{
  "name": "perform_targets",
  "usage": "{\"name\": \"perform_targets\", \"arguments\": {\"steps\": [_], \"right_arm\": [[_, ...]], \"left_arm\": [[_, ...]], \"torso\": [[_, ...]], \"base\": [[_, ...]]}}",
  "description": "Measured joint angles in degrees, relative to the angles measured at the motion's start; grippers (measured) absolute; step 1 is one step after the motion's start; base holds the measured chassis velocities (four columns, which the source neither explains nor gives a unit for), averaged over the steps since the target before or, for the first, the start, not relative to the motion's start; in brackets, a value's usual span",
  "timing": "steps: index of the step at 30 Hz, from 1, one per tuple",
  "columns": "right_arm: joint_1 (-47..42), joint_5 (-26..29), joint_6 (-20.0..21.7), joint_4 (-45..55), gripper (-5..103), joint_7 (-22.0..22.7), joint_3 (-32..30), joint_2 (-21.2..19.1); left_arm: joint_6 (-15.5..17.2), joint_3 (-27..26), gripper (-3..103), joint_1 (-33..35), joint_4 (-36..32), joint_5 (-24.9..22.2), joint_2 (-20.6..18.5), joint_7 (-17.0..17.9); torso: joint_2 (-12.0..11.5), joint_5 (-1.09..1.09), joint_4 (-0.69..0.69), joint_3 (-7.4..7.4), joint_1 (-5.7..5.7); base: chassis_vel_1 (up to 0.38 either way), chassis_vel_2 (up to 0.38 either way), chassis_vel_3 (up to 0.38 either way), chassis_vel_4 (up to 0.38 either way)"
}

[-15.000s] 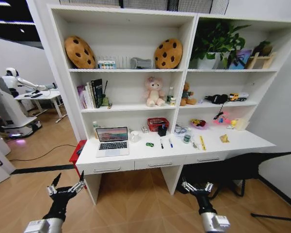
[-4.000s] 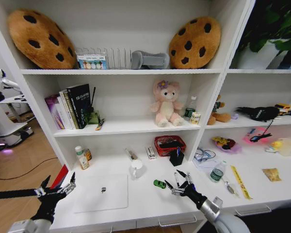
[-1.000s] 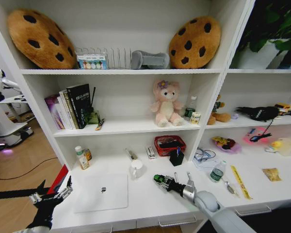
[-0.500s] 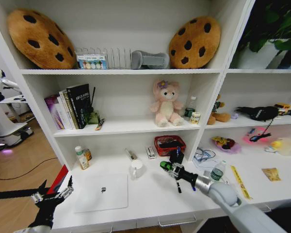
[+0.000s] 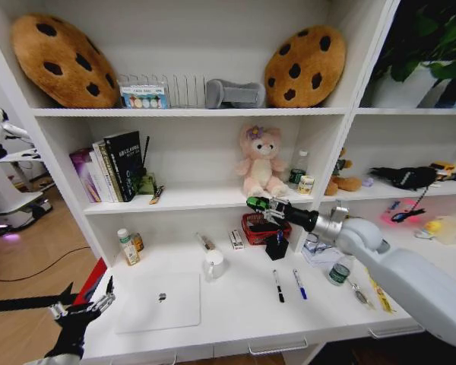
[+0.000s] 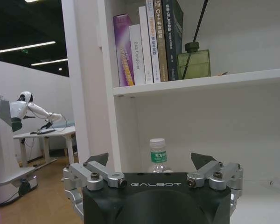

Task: Organize the objects on the table.

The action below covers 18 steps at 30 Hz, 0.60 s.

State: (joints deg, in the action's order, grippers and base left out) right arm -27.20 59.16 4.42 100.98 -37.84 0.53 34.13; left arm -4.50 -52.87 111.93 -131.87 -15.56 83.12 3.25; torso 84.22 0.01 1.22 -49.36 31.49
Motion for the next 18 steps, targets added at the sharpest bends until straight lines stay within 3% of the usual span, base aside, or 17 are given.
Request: {"name": "perform_targets", "arguments": {"steps": [2,6,8,10,13,18], "right_arm": [[8.0,0.4,1.0,-5.2,36,-1.3,5.6,3.6],[14.8,0.4,1.2,-11.5,36,-2.9,10.4,7.8],[20.4,-0.1,0.9,-18.9,36,-5.1,15.3,12.6],[21.9,-0.3,0.7,-20.6,36,-5.9,16.6,13.7],[27.0,-1.1,-0.2,-28.2,36,-11.1,21.4,18.1],[29.9,-3.4,-0.5,-35.0,36,-13.0,23.5,22.4]], "left_arm": [[-0.1,-0.2,99,-0.1,0.3,0.1,0.1,0.0],[-0.2,-0.4,99,-0.4,0.5,0.0,0.2,0.0],[-0.6,-0.4,99,-1.0,1.4,-0.2,0.4,0.0],[-0.7,-0.4,99,-1.2,1.7,-0.2,0.5,0.0],[-0.8,-0.2,99,-1.5,2.2,-0.3,0.5,0.0],[-0.8,-0.1,99,-2.0,2.2,-0.6,0.5,0.0]], "torso": [[0.0,0.01,0.0,0.0,0.01],[0.0,-0.04,-0.02,0.0,0.0],[0.0,0.01,-0.01,-0.01,0.02],[0.0,-0.01,-0.01,-0.01,0.01],[0.0,-0.02,-0.01,0.0,0.01],[0.0,-0.01,0.01,0.0,0.01]], "base": [[0.0,0.0,0.0,0.0],[0.0,0.0,0.0,0.0],[0.0,0.0,0.0,0.0],[0.0,0.0,0.0,0.0],[0.0,0.0,0.0,0.0],[0.0,0.0,0.0,0.0]]}}
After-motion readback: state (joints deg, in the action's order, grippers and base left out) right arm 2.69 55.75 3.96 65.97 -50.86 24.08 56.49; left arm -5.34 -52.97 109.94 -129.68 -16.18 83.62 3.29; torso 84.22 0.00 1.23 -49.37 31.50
